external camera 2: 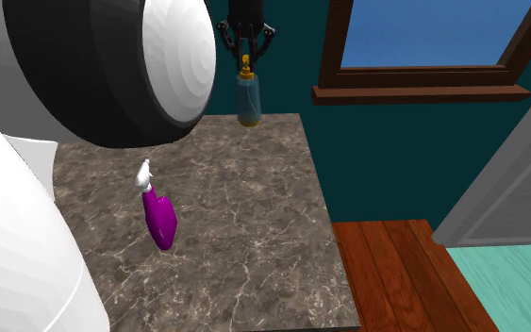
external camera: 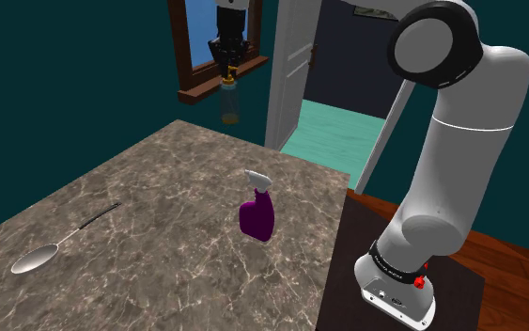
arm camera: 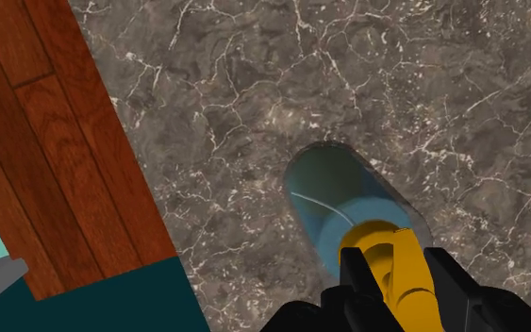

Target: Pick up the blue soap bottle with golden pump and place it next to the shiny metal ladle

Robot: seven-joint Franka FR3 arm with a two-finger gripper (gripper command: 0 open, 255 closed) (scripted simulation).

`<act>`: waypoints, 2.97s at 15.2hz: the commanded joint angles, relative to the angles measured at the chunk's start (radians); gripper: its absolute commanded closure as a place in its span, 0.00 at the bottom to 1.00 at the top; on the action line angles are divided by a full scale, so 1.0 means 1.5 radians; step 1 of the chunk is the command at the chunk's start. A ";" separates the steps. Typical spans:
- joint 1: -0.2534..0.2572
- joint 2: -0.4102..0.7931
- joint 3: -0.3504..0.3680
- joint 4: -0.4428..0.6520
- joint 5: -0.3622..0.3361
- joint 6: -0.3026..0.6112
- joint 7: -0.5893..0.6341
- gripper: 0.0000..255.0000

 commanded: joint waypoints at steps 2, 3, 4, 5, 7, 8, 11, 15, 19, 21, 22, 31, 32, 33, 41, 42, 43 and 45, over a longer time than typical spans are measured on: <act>-0.001 0.008 0.000 0.038 0.000 -0.031 0.001 1.00; -0.001 0.012 0.000 0.054 0.000 -0.042 0.001 1.00; -0.001 0.013 0.000 0.057 0.000 -0.044 0.001 1.00; 0.009 0.013 0.005 0.057 -0.001 -0.043 0.016 1.00; 0.028 0.015 0.016 0.060 -0.005 -0.042 0.046 1.00; 0.038 0.017 0.021 0.063 -0.006 -0.042 0.061 1.00; 0.068 0.028 0.037 0.079 -0.012 -0.044 0.106 1.00; 0.109 0.056 0.057 0.118 -0.021 -0.053 0.165 1.00; 0.153 0.100 0.075 0.183 -0.032 -0.072 0.223 1.00; 0.177 0.130 0.083 0.230 -0.040 -0.087 0.252 1.00; 0.189 0.148 0.086 0.258 -0.043 -0.097 0.265 1.00; 0.232 0.183 0.095 0.265 -0.054 -0.067 0.313 1.00; 0.230 0.175 0.095 0.242 -0.053 -0.052 0.312 1.00; 0.229 0.168 0.095 0.221 -0.052 -0.039 0.312 1.00; 0.222 0.130 0.095 0.089 -0.047 0.056 0.308 1.00; 0.221 0.128 0.095 0.075 -0.047 0.067 0.308 1.00; 0.221 0.125 0.095 0.063 -0.046 0.077 0.308 1.00; 0.220 0.121 0.095 0.038 -0.046 0.097 0.307 1.00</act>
